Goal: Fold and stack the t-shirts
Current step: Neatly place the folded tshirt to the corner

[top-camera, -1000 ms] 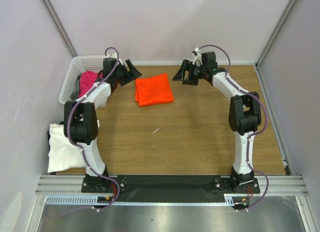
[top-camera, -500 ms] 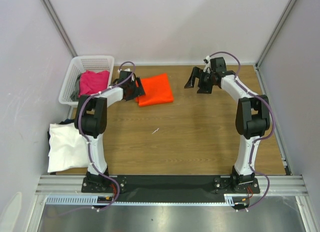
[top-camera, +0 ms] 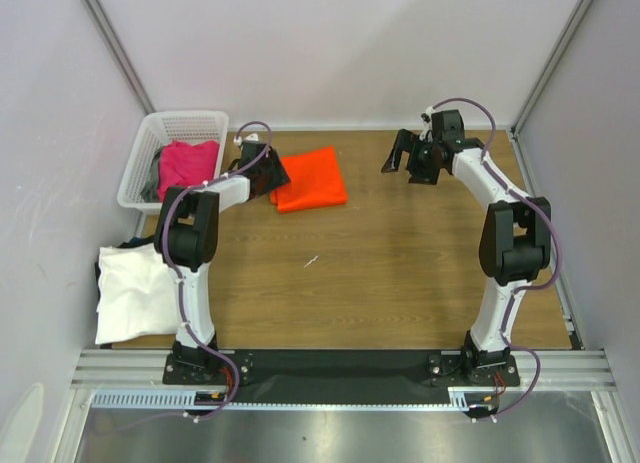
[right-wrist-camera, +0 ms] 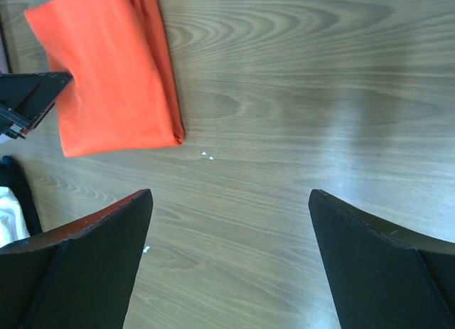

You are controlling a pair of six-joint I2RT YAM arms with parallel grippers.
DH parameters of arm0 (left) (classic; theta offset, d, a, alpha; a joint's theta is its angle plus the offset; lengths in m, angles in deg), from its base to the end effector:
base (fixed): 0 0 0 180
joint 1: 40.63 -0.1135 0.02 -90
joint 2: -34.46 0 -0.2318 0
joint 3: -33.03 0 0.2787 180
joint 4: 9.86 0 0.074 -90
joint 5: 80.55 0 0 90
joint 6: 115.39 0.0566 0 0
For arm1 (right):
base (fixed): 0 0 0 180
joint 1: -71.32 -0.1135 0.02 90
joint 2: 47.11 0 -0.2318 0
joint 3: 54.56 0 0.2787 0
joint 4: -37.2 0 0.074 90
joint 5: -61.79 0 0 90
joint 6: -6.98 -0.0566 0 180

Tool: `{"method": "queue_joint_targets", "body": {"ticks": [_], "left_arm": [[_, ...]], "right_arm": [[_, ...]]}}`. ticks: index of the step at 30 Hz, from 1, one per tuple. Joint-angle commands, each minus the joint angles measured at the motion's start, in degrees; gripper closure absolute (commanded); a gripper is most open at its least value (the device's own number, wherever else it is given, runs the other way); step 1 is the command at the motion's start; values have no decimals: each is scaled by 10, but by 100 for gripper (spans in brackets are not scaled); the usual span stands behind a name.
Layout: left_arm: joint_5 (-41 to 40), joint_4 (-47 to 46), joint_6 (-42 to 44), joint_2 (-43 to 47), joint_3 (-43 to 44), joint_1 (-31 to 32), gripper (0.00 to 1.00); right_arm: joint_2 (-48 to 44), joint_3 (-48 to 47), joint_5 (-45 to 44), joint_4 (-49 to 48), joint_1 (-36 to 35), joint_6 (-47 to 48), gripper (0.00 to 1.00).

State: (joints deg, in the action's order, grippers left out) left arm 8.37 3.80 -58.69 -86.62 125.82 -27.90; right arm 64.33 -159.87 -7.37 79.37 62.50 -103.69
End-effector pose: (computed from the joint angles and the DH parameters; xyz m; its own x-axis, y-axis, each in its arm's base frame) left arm 0.4706 -0.1052 0.0926 -0.6584 -0.4140 -0.6285 -0.1853 0.8986 -0.3978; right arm 0.4577 0.0914 0.2048 -0.8234 0.2061 -0.5286 -0.0924 0.8705 0.4833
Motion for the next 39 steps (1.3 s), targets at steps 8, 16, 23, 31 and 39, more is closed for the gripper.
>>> {"method": "queue_joint_targets", "body": {"ticks": [8,16,23,31,39], "left_arm": [[43,25,-48,-50,32,5,85],[60,31,15,-5,16,5,100],[108,25,58,80,-58,5,100],[108,75,79,224,-200,5,100],[29,214,128,413,-269,5,100]], "right_arm": [[-59,2,-41,36,13,14,0],[-90,13,-45,27,16,0,0],[-106,52,-64,-8,16,-24,0],[-151,132,-101,-52,16,-58,0],[-184,178,-127,-49,16,-61,0]]}}
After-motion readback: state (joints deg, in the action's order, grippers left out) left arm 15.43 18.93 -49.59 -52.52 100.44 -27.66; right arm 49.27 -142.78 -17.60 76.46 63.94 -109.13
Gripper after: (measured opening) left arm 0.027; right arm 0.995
